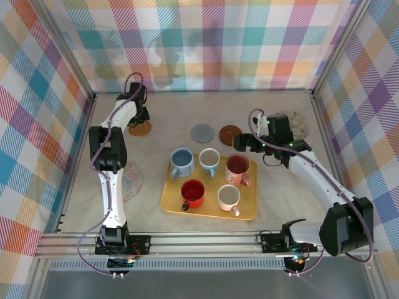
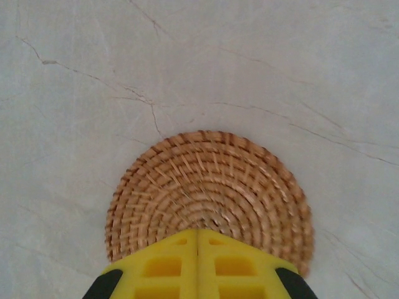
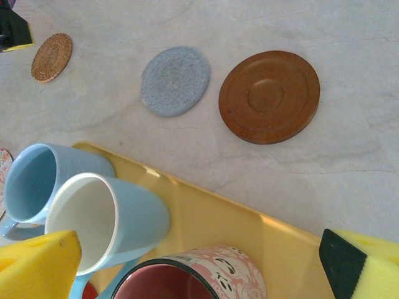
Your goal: Place the cup by the coaster
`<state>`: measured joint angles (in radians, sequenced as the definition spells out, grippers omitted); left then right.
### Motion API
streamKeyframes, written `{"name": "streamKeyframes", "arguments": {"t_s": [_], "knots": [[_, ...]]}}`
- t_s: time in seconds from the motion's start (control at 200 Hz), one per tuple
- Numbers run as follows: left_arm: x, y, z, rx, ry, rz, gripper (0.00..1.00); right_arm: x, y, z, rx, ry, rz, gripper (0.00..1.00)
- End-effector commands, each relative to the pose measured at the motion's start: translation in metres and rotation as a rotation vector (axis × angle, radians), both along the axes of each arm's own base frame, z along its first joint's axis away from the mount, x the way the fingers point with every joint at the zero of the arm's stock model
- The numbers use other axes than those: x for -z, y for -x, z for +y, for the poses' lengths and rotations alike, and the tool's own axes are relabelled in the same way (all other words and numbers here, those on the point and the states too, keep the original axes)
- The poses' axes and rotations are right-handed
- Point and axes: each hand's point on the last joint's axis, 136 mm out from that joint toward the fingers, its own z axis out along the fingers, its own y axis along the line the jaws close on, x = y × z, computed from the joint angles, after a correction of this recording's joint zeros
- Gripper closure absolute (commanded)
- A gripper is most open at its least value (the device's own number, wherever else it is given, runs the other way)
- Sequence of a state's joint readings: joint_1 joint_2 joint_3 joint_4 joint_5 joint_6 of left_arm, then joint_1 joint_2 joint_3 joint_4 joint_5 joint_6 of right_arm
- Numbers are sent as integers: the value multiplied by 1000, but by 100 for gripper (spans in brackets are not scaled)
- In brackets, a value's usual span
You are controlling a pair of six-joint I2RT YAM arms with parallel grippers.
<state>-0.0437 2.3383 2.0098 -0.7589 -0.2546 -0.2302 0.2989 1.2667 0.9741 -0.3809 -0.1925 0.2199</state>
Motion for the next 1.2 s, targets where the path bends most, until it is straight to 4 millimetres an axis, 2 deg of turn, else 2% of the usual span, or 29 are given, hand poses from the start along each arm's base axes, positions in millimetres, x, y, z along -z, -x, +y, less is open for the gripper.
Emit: {"name": "streamKeyframes", "arguments": {"t_s": [0.0,0.15,0.385,0.655,0.92,1.195], "knots": [[19,1,7,-3,-4,56,98,-4,-1,7,-27,-21,-25,1],[43,3,11,-17,10,105,98,-5,-1,8,-25,-23,-22,1],[67,14,-15,33,118,191,100,-3,-2,6,-12,-10,-21,1],[58,31,-56,121,190,219,100,-1,-2,7,-13,-6,-19,1],[53,42,-107,229,294,229,100,2,-2,5,-15,9,-17,1],[47,47,-139,298,314,234,100,6,-1,3,-13,25,-18,1]]}}
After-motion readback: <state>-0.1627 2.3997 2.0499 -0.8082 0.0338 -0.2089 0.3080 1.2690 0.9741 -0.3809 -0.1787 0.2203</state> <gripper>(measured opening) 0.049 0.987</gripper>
